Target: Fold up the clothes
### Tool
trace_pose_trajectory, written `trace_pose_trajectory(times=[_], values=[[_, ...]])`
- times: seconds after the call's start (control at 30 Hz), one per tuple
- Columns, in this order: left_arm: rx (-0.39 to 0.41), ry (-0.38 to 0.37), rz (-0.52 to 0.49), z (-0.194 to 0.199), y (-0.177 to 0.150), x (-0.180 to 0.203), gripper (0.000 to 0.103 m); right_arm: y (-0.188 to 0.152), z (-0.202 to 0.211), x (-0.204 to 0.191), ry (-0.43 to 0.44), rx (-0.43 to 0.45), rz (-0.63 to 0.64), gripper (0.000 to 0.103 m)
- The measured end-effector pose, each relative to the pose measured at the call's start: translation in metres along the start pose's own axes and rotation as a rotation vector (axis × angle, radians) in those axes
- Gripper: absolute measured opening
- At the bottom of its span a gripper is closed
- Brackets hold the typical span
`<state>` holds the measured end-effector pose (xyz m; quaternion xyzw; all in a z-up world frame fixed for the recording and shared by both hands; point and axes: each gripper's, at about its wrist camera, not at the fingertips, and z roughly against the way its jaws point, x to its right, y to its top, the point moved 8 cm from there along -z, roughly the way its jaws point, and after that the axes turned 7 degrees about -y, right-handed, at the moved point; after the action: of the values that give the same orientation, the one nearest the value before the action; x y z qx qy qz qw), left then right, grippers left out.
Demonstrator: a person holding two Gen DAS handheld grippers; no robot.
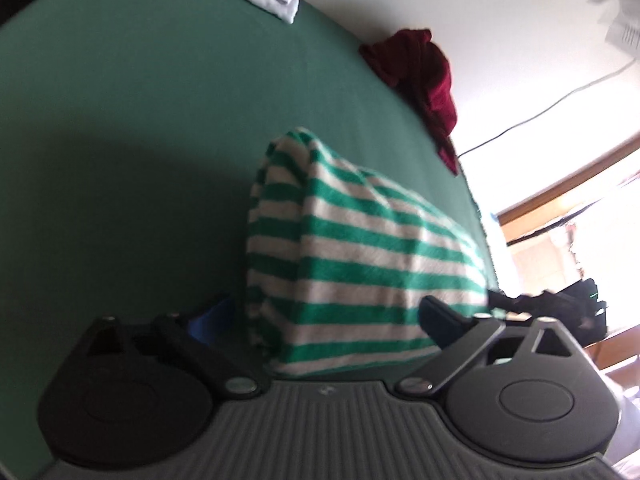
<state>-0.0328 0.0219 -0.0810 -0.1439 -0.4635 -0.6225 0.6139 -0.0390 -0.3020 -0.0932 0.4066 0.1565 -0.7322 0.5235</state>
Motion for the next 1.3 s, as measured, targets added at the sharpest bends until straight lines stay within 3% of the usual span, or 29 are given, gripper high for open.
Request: trace_pose_trajectory(times=[0.13, 0.3, 0.37, 0.6, 0.73, 0.83, 1.07, 1.2, 1.3], values=[[0.017, -0.042, 0.015, -0.007, 0.005, 0.002, 0.101, 0.007, -0.01, -0.002, 0.061, -0.053, -0.02, 0.056], [0.025, -0.134, 0.171, -0.003, 0.014, -0.013, 0.101, 0.017, -0.02, -0.012, 0.085, -0.113, 0.007, 0.058], [0.023, -0.17, 0.236, 0.0, 0.017, -0.019, 0.101, 0.018, -0.021, -0.013, 0.094, -0.129, -0.015, 0.066], [0.022, -0.158, 0.247, -0.003, 0.019, -0.014, 0.102, 0.018, -0.005, 0.0, 0.119, -0.107, -0.102, 0.07], [-0.022, -0.129, 0.22, -0.003, 0.018, -0.01, 0.102, 0.015, -0.011, -0.014, 0.074, -0.148, -0.027, 0.081], [-0.043, -0.139, 0.254, 0.001, 0.015, -0.013, 0.102, 0.01, -0.011, -0.017, 0.045, -0.164, 0.005, 0.081], [-0.098, -0.132, 0.348, 0.015, 0.001, -0.021, 0.102, 0.006, -0.005, -0.012, -0.017, -0.159, -0.061, 0.079], [-0.118, -0.092, 0.34, 0.022, -0.008, -0.02, 0.102, 0.0, 0.005, -0.011, -0.104, -0.12, -0.08, 0.079], [-0.102, -0.104, 0.342, 0.02, -0.01, -0.019, 0.102, -0.006, 0.011, -0.006, -0.129, -0.096, -0.101, 0.08]])
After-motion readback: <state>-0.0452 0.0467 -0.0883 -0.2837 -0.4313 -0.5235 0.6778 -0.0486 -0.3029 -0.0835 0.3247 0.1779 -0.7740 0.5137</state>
